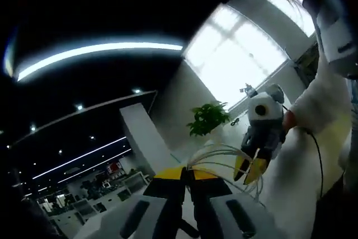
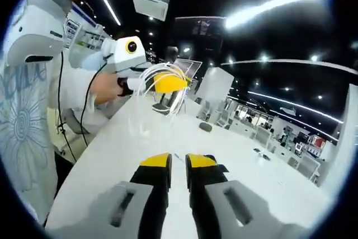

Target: Peel open the Velcro strap on the desktop, arrange the wired earphones neatly onto it, and close the Velcro strap to secure them.

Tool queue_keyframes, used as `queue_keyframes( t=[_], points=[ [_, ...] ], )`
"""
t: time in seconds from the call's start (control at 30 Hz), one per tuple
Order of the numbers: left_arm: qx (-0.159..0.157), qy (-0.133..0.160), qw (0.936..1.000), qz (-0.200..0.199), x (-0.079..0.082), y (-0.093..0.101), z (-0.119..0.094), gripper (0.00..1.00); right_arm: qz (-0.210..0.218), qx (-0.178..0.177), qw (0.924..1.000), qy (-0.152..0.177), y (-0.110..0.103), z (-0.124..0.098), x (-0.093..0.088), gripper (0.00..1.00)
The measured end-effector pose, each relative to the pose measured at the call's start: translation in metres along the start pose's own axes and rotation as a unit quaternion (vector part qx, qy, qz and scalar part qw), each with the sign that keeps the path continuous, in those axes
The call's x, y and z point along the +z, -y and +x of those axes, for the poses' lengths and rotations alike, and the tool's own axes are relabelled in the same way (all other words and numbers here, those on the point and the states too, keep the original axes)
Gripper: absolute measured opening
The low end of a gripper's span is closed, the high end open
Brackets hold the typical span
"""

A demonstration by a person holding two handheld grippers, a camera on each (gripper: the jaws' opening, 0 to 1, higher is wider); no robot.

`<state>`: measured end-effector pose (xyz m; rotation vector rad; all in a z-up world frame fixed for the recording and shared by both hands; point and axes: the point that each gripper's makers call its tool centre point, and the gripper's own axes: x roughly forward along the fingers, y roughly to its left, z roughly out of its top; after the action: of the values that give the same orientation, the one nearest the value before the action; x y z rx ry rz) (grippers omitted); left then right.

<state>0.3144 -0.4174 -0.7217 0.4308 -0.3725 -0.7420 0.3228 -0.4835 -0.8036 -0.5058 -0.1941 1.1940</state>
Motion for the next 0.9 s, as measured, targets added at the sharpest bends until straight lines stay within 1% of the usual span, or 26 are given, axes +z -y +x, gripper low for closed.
queue_keyframes(
  t=[0.03, 0.1, 0.13, 0.17, 0.23, 0.4, 0.53, 0.7, 0.83, 0.9],
  points=[
    [0.001, 0.001, 1.0, 0.0, 0.001, -0.001, 0.0, 0.07, -0.005, -0.001, 1.0, -0.007, 0.0, 0.001, -0.004, 0.13],
    [0.002, 0.001, 1.0, 0.002, 0.001, -0.001, 0.0, 0.07, -0.02, -0.015, 0.9993, -0.029, 0.005, 0.004, -0.012, 0.13],
    [0.002, 0.001, 1.0, 0.003, 0.002, -0.001, 0.0, 0.07, -0.026, -0.02, 0.9989, -0.032, 0.007, 0.005, -0.014, 0.13],
    [0.001, 0.002, 1.0, 0.003, 0.002, -0.001, 0.0, 0.07, -0.034, -0.032, 0.9982, -0.037, 0.012, 0.007, -0.017, 0.13],
    [0.0, 0.002, 1.0, 0.003, 0.002, 0.0, -0.001, 0.07, -0.034, -0.038, 0.9979, -0.041, 0.016, 0.01, -0.019, 0.13],
    [0.001, 0.005, 1.0, 0.005, 0.004, 0.0, -0.002, 0.07, -0.031, -0.046, 0.9975, -0.043, 0.021, 0.016, -0.023, 0.12],
    [0.002, 0.007, 1.0, 0.003, 0.006, -0.001, -0.003, 0.07, -0.03, -0.048, 0.9975, -0.042, 0.021, 0.019, -0.023, 0.11],
    [0.004, 0.008, 1.0, 0.002, 0.005, -0.002, -0.005, 0.07, -0.033, -0.05, 0.9971, -0.047, 0.022, 0.017, -0.026, 0.06],
    [0.004, 0.007, 1.0, 0.0, 0.004, -0.001, -0.006, 0.07, -0.031, -0.052, 0.9975, -0.036, 0.024, 0.016, -0.02, 0.05],
    [0.004, 0.008, 1.0, -0.001, 0.003, -0.001, -0.006, 0.07, -0.033, -0.055, 0.9976, -0.026, 0.025, 0.015, -0.013, 0.05]
  ],
)
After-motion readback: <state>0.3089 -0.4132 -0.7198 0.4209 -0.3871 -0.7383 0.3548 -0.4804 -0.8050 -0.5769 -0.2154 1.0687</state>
